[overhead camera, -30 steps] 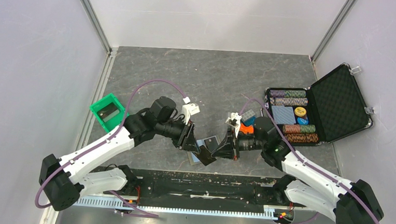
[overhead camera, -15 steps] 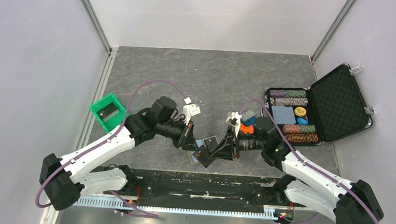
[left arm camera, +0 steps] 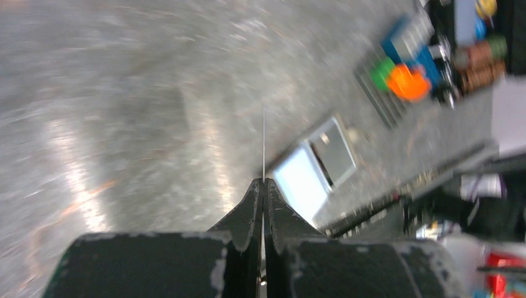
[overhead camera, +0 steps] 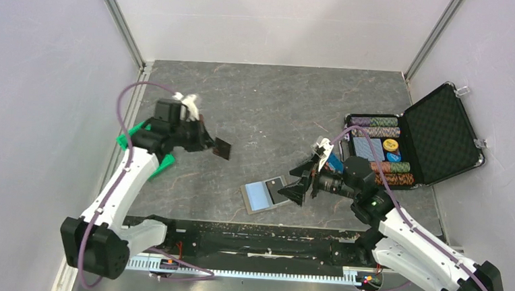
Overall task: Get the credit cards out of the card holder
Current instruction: Place the credit card in the storage box.
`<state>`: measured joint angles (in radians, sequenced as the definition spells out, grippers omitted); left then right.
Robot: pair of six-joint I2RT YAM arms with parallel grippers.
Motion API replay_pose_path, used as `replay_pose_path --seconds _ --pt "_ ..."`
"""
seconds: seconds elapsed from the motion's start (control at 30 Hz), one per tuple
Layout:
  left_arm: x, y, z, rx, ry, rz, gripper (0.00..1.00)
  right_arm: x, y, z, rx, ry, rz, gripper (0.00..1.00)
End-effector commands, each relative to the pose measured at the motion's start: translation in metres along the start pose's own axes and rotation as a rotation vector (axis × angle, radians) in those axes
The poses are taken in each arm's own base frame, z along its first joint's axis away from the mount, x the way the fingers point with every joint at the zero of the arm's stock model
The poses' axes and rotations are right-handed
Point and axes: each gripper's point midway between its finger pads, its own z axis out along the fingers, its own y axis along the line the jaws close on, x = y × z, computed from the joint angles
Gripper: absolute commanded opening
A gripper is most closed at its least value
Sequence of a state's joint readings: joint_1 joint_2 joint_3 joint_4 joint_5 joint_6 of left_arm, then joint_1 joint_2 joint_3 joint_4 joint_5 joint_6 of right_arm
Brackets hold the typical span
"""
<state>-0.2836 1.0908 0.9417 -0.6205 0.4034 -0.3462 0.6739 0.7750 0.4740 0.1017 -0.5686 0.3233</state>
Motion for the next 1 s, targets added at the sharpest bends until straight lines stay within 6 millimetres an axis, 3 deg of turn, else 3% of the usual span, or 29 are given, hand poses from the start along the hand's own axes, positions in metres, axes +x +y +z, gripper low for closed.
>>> replay_pose_path --seconds 0.0,0.2,0.37,0.5,0.6,0.8,0.97 --pt "-0.042 0.069 -0.034 -0.256 -0.088 -0.197 0.02 0.013 -0.024 -0.005 0.129 -0.037 0.055 0.98" --pt "-0.075 0.144 -0.079 -0.426 -0.239 -0.416 0.02 0.01 -0.016 -0.007 0.089 -0.086 0.071 0.98" --pt "-0.079 0.206 -0.128 -0.806 -0.346 -0.461 0.02 0.006 -0.004 -0.004 0.016 -0.081 0.057 0.98" --pt "-0.08 0.229 -0.143 -0.886 -0.367 -0.51 0.02 -0.003 0.007 -0.005 -0.028 -0.087 0.048 0.98" --pt "-0.08 0.245 -0.147 -0.907 -0.394 -0.548 0.02 -0.011 0.011 -0.007 -0.038 -0.112 0.026 0.98" --pt "-0.088 0.263 -0.128 -0.804 -0.353 -0.594 0.02 -0.017 0.005 -0.005 -0.003 -0.091 -0.006 0.98" --pt "-0.086 0.281 -0.122 -0.835 -0.323 -0.617 0.02 -0.016 0.004 -0.003 -0.006 -0.079 -0.029 0.98"
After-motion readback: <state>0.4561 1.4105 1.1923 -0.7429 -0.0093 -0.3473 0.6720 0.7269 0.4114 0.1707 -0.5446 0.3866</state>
